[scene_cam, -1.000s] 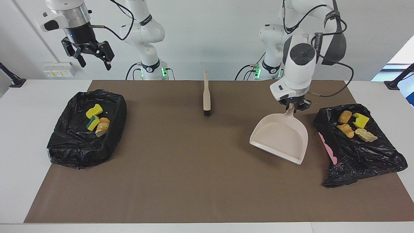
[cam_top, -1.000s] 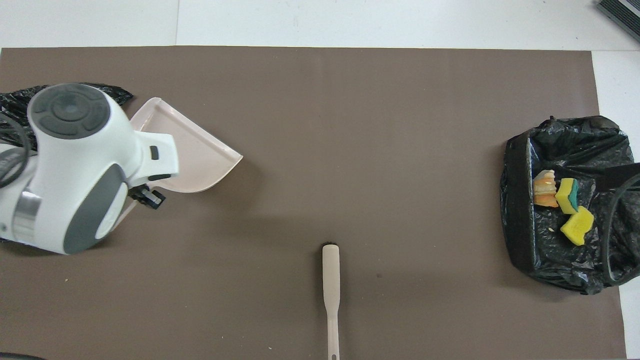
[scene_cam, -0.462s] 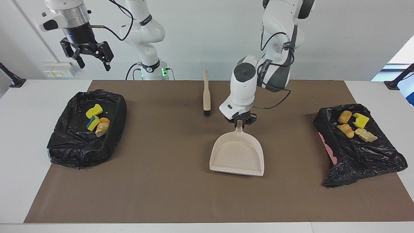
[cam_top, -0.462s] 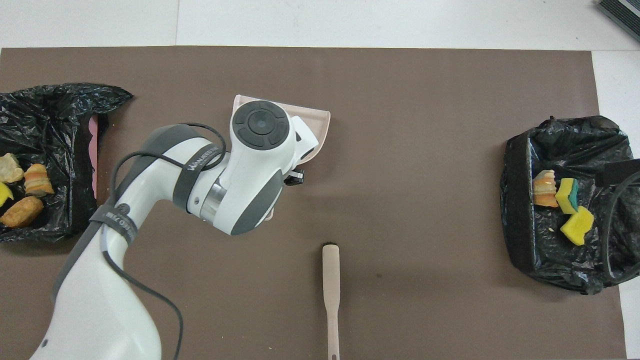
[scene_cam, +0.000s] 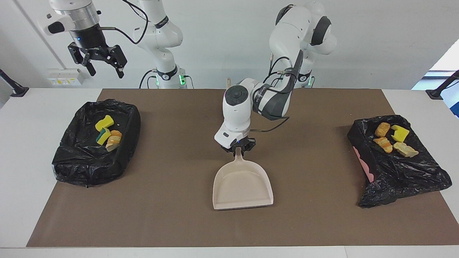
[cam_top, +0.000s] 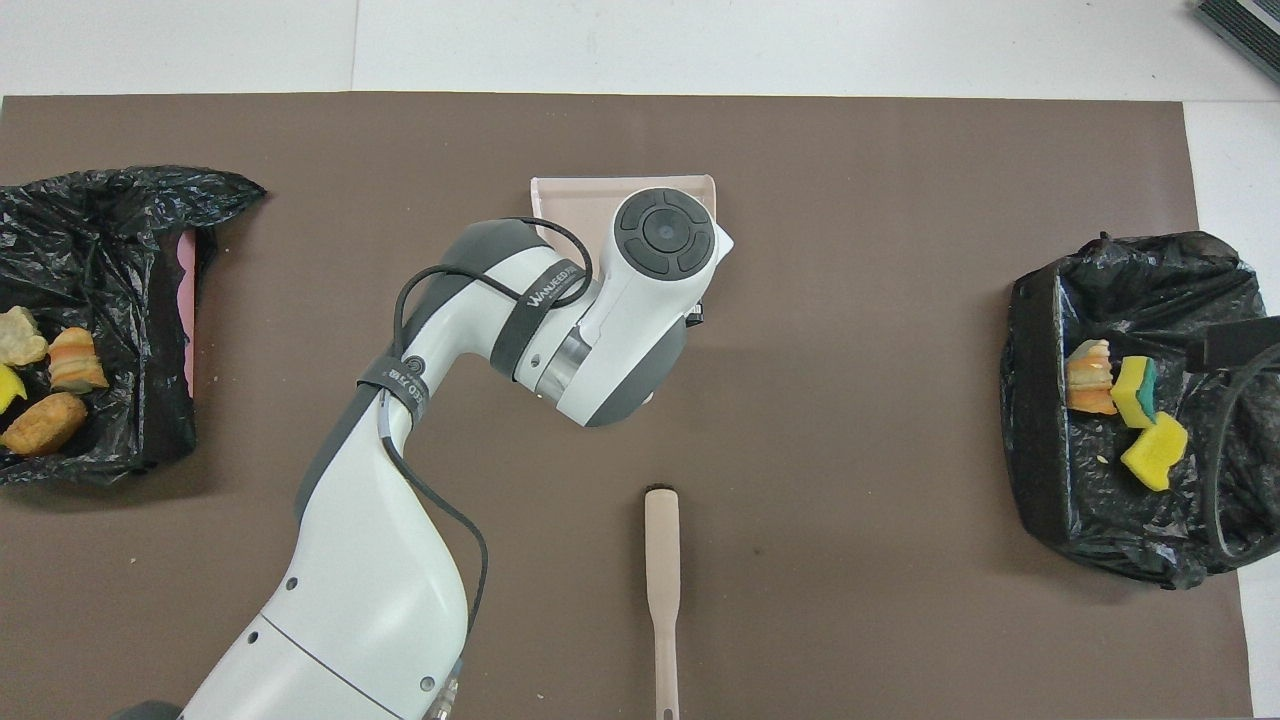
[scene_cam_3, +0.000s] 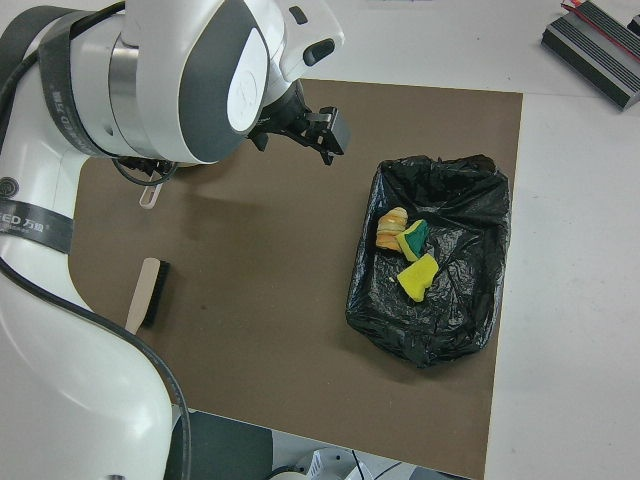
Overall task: Sweep and dump trash in bin
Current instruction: 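Lower the dustpan onto the table center and open the left gripper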
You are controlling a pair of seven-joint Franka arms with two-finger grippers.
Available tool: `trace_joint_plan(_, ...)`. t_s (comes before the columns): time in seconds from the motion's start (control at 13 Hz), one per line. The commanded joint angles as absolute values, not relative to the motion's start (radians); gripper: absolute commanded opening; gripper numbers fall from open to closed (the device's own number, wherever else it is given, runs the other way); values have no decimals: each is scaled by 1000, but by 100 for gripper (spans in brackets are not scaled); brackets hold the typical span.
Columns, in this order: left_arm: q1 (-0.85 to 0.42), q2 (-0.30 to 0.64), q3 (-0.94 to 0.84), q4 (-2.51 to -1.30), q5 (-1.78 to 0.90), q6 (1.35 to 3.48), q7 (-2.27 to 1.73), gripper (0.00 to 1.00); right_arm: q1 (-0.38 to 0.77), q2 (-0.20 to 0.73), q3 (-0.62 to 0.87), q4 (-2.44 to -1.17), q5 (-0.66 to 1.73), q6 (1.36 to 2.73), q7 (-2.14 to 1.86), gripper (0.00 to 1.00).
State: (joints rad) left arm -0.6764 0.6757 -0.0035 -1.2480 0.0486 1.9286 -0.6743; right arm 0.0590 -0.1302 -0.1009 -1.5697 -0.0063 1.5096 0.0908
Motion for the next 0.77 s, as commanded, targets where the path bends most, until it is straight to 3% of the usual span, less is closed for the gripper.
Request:
trace_joint_plan(0.0, -695, 677, 12, -1248, -18, 1968, -675, 0, 38, -121, -107, -1555, 25, 1502, 46, 100)
trace_joint_plan(0.31, -698, 667, 11, -1289, -66, 1980, -670, 2, 43, -138, -95, -1555, 6, 1500, 54, 100)
trace_joint_plan(0.38, -698, 666, 11, -1289, -66, 1977, -664, 23, 43, -141, -95, -1555, 6, 1499, 48, 100)
trace_joint_plan(0.54, -698, 661, 12, -1290, -66, 1971, -614, 52, 43, -144, -97, -1557, 6, 1497, 48, 100)
trace_joint_plan(0.69, -699, 651, 14, -1302, -54, 1968, -612, 96, 43, -144, -98, -1557, 6, 1499, 46, 100)
